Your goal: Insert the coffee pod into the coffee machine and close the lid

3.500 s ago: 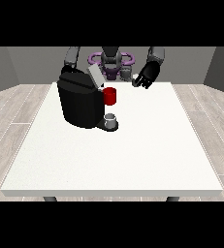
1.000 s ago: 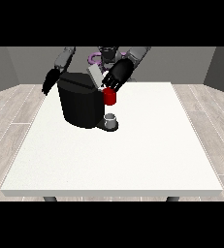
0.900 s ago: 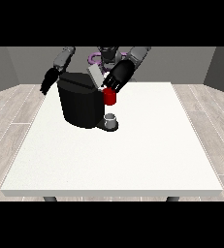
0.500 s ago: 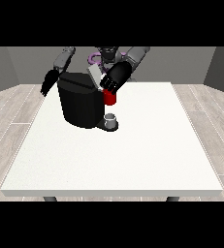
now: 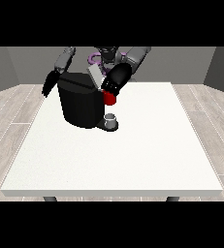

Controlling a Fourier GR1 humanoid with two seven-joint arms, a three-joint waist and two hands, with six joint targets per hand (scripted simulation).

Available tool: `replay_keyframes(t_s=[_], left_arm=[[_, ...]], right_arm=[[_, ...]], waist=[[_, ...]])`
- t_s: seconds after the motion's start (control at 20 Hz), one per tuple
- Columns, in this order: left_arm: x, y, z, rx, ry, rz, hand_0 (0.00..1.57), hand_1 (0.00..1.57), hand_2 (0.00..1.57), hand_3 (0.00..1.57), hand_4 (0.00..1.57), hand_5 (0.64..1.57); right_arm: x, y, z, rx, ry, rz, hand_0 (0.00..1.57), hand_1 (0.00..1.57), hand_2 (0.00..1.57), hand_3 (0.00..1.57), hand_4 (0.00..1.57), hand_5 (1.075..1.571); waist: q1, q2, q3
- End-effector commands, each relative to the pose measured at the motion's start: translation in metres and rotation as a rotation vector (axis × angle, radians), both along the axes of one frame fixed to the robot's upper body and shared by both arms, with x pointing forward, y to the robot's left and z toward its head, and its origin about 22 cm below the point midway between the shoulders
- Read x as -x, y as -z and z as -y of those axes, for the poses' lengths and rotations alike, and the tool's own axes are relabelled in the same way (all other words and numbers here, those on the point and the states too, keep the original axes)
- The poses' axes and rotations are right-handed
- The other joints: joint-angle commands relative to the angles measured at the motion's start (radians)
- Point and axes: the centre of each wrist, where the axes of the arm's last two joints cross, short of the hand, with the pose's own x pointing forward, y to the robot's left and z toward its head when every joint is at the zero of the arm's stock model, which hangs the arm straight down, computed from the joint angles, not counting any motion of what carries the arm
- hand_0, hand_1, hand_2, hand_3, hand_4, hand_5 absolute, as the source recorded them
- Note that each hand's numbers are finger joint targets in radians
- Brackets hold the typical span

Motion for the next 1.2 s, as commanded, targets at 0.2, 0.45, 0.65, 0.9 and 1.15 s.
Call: replay_keyframes(t_s=[0.2, 0.45, 0.65, 0.9, 1.15], left_arm=[[-0.001, 0.018, -0.005, -0.017, 0.021, -0.007, 1.11, 1.11, 1.14, 1.02, 0.0, 1.571], [-0.001, -0.006, -0.002, 0.038, -0.001, 0.038, 1.15, 1.15, 1.15, 0.95, 0.0, 1.571], [-0.001, -0.013, 0.002, 0.048, 0.029, 0.13, 1.25, 1.25, 1.21, 0.95, 0.0, 1.571], [0.001, -0.021, -0.004, 0.01, 0.036, 0.135, 1.27, 1.27, 1.24, 0.97, 0.0, 1.571], [0.005, -0.028, -0.022, -0.044, 0.041, 0.189, 1.04, 1.04, 1.05, 0.74, 0.0, 1.571]], right_arm=[[0.0, 0.002, 0.013, -0.012, 0.032, 0.002, 0.0, 0.0, 0.0, 0.0, 0.04, 1.571], [0.001, 0.004, 0.009, 0.022, -0.027, -0.017, 0.0, 0.0, 0.0, 0.0, 0.14, 1.571], [-0.003, -0.013, -0.018, 0.036, -0.008, 0.027, 0.0, 0.0, 0.0, 0.0, 0.07, 1.571], [-0.013, -0.028, 0.003, 0.041, 0.0, 0.044, 0.0, 0.0, 0.0, 0.0, 0.11, 1.571], [0.0, -0.001, -0.003, 0.042, 0.006, 0.035, 0.0, 0.0, 0.0, 0.0, 0.09, 1.571]], waist=[[0.017, -0.002, -0.0006], [-0.019, 0.002, -0.0004], [-0.027, 0.041, -0.0008], [-0.021, 0.061, -0.0004], [-0.022, 0.063, -0.0003]])
